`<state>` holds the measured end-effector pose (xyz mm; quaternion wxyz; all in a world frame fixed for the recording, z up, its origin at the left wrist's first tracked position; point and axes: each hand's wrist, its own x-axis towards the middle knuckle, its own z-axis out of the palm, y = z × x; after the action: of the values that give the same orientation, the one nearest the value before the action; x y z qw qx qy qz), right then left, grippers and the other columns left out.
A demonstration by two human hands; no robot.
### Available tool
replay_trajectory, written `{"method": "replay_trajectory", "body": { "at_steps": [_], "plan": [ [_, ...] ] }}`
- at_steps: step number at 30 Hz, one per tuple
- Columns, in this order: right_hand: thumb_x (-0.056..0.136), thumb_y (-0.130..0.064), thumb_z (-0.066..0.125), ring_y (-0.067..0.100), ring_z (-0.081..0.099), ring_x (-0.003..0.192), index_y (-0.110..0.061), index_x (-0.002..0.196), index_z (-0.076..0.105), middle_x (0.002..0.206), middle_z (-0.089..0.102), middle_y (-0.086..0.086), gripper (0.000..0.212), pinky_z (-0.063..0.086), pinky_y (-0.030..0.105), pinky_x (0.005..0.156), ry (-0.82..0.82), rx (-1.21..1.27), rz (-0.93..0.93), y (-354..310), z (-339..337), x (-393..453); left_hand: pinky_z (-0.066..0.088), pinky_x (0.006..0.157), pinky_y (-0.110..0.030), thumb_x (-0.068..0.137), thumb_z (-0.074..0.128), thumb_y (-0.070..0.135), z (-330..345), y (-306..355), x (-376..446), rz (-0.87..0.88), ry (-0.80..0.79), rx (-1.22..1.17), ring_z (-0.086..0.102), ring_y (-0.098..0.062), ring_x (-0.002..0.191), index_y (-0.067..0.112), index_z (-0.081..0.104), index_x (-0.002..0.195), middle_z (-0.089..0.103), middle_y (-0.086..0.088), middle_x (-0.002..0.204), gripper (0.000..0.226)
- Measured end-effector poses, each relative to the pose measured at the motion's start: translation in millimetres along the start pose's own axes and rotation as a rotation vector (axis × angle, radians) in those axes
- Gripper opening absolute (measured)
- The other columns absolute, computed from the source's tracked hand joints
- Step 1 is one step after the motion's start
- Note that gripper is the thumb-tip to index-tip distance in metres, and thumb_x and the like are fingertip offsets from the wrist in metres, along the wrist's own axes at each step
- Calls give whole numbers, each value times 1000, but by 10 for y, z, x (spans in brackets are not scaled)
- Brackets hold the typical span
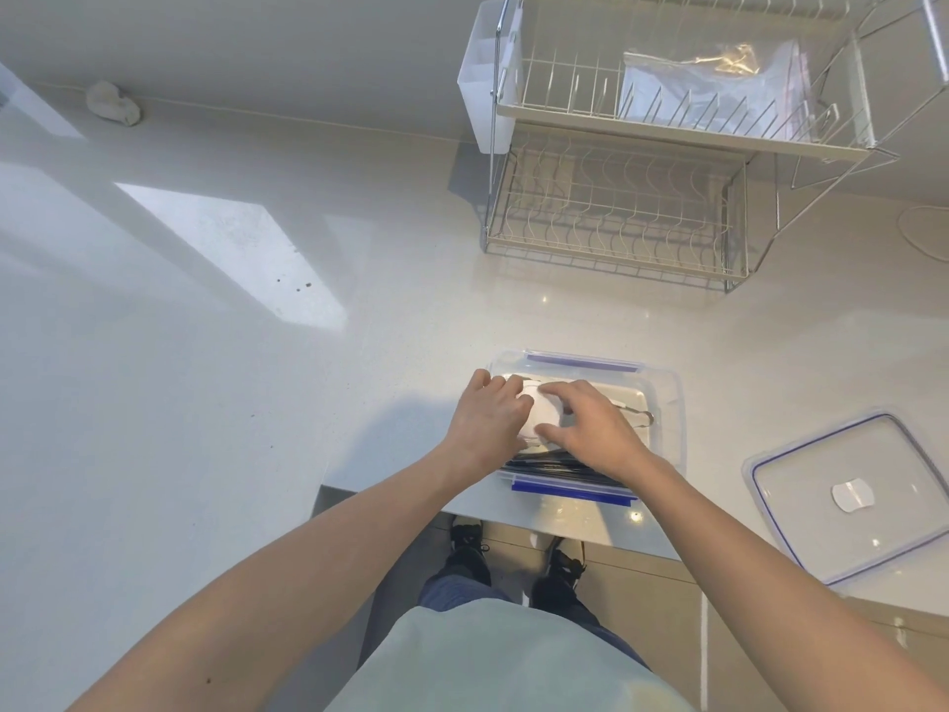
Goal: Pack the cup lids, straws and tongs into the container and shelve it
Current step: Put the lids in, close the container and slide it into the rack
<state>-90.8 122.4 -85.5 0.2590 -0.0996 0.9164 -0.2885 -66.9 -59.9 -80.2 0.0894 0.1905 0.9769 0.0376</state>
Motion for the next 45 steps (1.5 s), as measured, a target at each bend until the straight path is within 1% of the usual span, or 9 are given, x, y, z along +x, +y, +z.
{"method": "replay_trajectory", "body": {
  "at_steps": [6, 10, 13, 20, 25, 30, 36, 41, 45],
  "plan": [
    [94, -34, 71, 21, 57, 121, -31, 144, 51, 140, 53, 0, 55, 49, 38, 101, -11, -47, -18, -23, 6, 6, 38, 88, -38, 79, 80, 30, -48, 31, 53, -10, -26, 14, 65, -24, 83, 13, 70, 105, 65, -4, 103, 33],
    [95, -34, 68, 22, 56, 122, -32, 146, 49, 140, 52, 0, 54, 50, 39, 99, -2, -78, -28, -36, 4, -24, 34, 99, -40, 83, 76, 31, -10, 36, 54, 1, -3, -2, 63, -24, 105, 15, 66, 122, 62, -6, 122, 43],
    [96, -32, 66, 21, 55, 124, -31, 146, 51, 140, 52, -1, 52, 49, 38, 99, 4, -90, -43, -24, -19, -47, 38, 105, -42, 82, 78, 30, -11, 49, 50, 40, -10, -17, 62, -24, 116, 13, 69, 120, 64, -7, 123, 42],
    [97, -28, 65, 22, 53, 129, -29, 147, 52, 141, 57, -1, 51, 46, 39, 104, 7, -89, -36, 23, -50, -72, 49, 88, -41, 84, 78, 24, -36, 42, 83, 38, -91, -101, 60, -31, 113, 8, 68, 118, 64, -11, 119, 39],
    [98, -30, 64, 22, 53, 129, -29, 147, 51, 140, 57, 0, 51, 47, 39, 103, 8, -92, -22, -2, -58, -80, 46, 92, -38, 88, 73, 27, -60, 31, 112, 52, -87, -116, 55, -29, 118, 9, 62, 127, 60, -10, 126, 45],
    [98, -33, 64, 20, 53, 129, -30, 150, 50, 140, 54, -2, 54, 47, 37, 100, 32, -96, 2, 23, -164, -166, 48, 83, -43, 78, 81, 27, -86, 123, 174, 17, -93, -139, 63, -36, 103, 7, 69, 115, 63, -14, 115, 45],
    [100, -28, 62, 21, 57, 122, -22, 143, 56, 138, 55, 0, 44, 49, 35, 96, 154, -87, -4, 107, -370, -314, 36, 106, -41, 90, 66, 35, -157, 286, 355, 4, -108, -165, 49, -30, 129, 16, 58, 137, 52, -9, 140, 51],
    [98, -27, 64, 19, 55, 125, -18, 142, 57, 142, 52, 1, 46, 50, 37, 99, 354, -6, 43, 262, -581, -487, 39, 105, -42, 92, 64, 39, -305, 538, 572, 83, -49, -296, 52, -31, 126, 15, 58, 137, 53, -11, 139, 52],
    [100, -27, 61, 26, 38, 144, -16, 148, 51, 156, 42, 8, 51, 39, 40, 112, 561, 38, 238, 638, -790, -784, 43, 107, -44, 92, 65, 42, -451, 1015, 871, 216, -31, -354, 53, -31, 128, 15, 53, 143, 52, -13, 144, 58]
  ]
}}
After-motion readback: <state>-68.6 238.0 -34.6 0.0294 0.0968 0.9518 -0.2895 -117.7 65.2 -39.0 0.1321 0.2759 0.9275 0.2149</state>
